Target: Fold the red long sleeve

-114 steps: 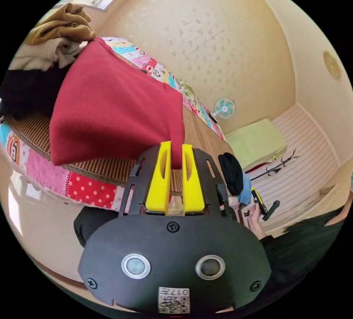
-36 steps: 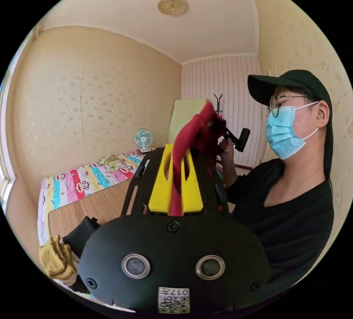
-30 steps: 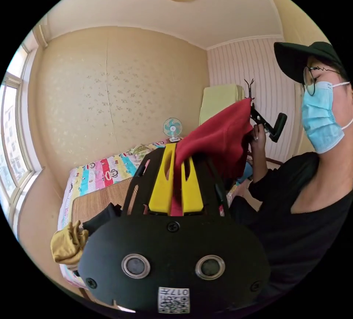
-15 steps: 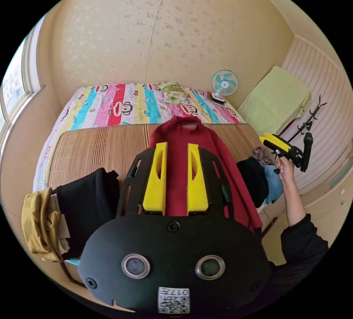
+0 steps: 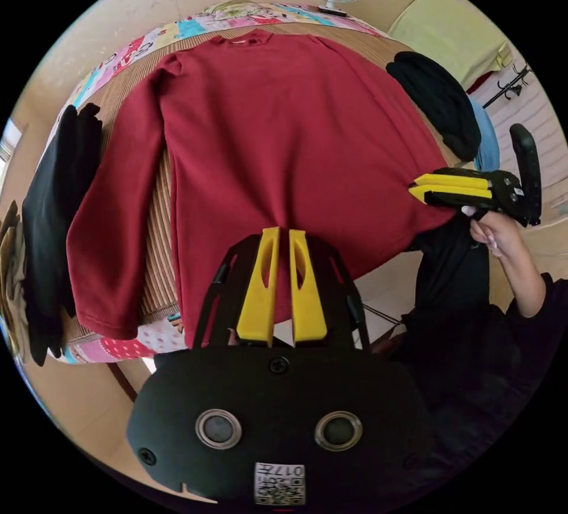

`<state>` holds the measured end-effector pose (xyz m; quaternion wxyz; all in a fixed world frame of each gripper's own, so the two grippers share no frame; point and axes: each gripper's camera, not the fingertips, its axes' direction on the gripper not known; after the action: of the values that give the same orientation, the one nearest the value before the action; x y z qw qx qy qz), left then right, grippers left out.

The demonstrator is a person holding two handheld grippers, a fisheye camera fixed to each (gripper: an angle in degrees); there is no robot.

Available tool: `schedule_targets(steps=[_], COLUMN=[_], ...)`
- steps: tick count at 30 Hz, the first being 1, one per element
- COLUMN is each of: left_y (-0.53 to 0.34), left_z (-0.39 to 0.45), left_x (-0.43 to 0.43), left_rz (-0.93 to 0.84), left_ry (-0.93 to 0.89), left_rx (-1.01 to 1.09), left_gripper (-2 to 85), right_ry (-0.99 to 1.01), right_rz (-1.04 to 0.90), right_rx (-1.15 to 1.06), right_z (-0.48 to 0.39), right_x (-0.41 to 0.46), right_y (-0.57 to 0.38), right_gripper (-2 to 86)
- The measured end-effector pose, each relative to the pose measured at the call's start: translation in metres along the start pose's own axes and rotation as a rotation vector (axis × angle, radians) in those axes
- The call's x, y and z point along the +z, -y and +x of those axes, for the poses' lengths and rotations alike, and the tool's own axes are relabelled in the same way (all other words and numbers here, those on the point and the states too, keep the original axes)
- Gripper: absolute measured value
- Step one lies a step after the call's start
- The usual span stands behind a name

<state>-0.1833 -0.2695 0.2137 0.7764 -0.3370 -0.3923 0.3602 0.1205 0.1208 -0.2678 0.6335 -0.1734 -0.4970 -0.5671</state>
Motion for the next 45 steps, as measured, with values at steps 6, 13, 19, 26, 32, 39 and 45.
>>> schedule_targets(steps=[6,13,19,26,32,39,45], left_y=[-0.075,-0.169,-0.257,-0.297,-0.339,-0.405,-0.351], left_z=[0.008,-0.066,-0.166,-0.196,-0.173,-0.179,-0.168], left_x=[0.001,-0.031,-0.042,0.030,0.084,0.084,-0.069], left_rz=[-0.130,0.171,0.397,0.390,0.541,0.836,1.079], left_ry=[-0.295,-0.327,-0.594,-0.958,-1.067,-0.970,-0.487], left_rx=[-0.068,-0.462,-0.903,-1.096,-1.406,-1.684,-1.258], left_gripper=[1.8,3.8,9.9,14.3,15.0,3.9,3.6], right_ry=[0.239,-0.010,0.268,0.205,0.146,0.314,0.362], right_rz=[-0.215,-0.101,-0.127,0.788,0.867,0.733,0.706], right_rx=[0.006,0.150,0.192,0.692,1.047,1.081,1.105], right_z=[0.023,0.065,0.112,0.303,0.314,0.245,0.202], right_x=[-0.039,-0.051,-0.086,-0.312,-0.288,-0.225,-0.226], right_y=[-0.044,-0.102,-0.121,-0.249,-0.356,-0.423,-0.482], right_gripper=[5.3,10.2,3.4,2.4,4.3,6.0,8.5])
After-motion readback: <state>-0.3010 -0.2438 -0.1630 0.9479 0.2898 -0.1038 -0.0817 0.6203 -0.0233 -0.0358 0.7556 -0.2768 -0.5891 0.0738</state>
